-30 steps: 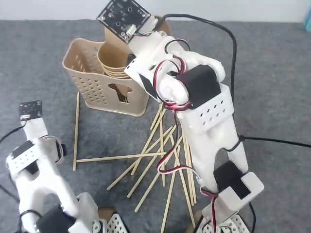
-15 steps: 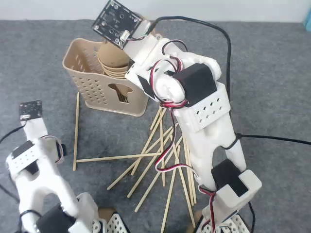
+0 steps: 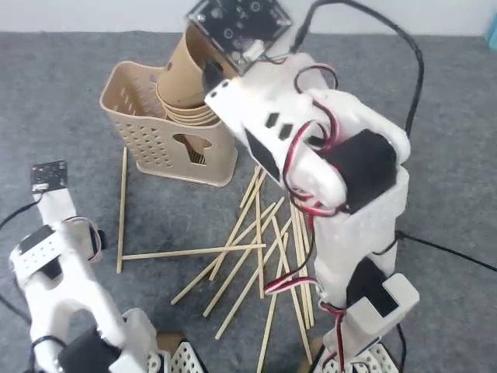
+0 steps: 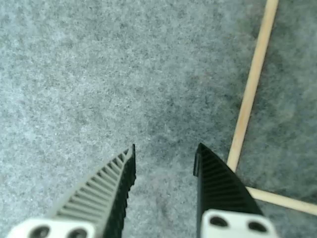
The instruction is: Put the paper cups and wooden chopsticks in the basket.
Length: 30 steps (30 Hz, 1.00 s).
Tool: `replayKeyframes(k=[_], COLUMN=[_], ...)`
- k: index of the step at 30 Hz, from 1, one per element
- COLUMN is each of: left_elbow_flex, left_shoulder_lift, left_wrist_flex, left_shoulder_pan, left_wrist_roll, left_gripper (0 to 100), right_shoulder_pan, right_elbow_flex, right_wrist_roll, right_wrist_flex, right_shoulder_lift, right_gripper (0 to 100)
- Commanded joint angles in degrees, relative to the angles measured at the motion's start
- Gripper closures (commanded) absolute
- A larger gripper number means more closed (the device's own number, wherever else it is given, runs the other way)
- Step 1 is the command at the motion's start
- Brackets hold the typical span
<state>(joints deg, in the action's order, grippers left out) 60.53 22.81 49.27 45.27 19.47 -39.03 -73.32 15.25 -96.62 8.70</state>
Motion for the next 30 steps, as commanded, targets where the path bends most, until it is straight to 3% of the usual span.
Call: replayKeyframes(k=[1, 3, 16, 23, 30], left_elbow_flex=[-0.04, -0.04, -0.04, 0.04, 0.04], left_shoulder_lift=[1.85, 1.85, 1.76, 1.76, 1.76], left_wrist_flex=[-0.88, -0.88, -0.88, -0.88, -0.88], left_shoulder_pan=[-0.18, -0.18, -0.18, -0.18, -0.09], left_wrist_roll=[0.26, 0.35, 0.44, 0.44, 0.44], left_gripper=[81, 81, 81, 81, 81], right_shoulder_pan=[-0.31, -0.04, 5.14, 11.21, 11.38], right_elbow_flex=[-1.41, 1.85, 18.99, 35.87, 40.97], right_wrist_roll=[-2.81, -2.73, -2.64, -2.99, -3.08], right_wrist_flex=[-6.55, -6.29, -3.03, 15.16, 29.32], right_shoulder_lift=[-0.31, -0.66, -0.22, -0.31, -0.31], right_gripper=[92.1, 99.8, 99.1, 99.1, 99.1])
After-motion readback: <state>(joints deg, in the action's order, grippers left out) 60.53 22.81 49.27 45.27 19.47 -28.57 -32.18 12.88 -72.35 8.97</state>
